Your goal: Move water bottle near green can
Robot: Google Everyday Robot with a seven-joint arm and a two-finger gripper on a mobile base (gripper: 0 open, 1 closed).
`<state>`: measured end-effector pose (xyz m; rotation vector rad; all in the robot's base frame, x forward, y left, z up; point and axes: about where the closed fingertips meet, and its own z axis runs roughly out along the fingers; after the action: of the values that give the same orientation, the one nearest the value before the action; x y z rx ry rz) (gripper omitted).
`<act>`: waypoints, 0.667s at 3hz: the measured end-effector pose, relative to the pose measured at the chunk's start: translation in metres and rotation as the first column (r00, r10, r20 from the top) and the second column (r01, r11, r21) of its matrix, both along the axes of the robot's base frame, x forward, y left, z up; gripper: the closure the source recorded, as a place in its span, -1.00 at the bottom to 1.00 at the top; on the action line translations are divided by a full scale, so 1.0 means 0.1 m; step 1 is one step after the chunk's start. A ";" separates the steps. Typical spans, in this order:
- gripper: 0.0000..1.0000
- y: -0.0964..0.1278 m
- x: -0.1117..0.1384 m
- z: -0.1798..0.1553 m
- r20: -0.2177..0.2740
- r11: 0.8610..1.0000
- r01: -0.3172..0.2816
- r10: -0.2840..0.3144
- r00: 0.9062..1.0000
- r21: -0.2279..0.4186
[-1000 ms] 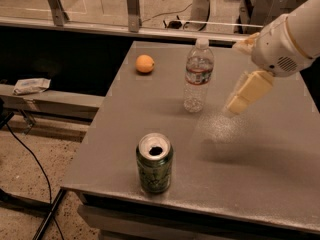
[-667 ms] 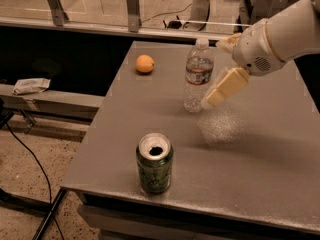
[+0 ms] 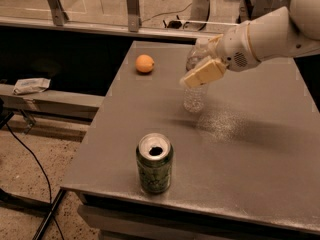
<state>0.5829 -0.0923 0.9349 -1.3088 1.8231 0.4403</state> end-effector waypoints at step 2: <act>0.43 0.06 -0.05 0.04 -0.021 0.999 -0.038 0.038 0.999 -0.009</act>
Offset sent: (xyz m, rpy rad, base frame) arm -0.0114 0.0077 0.0109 -0.0145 0.0585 0.0860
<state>0.5775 -0.0867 0.9389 -1.3520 1.8221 0.4678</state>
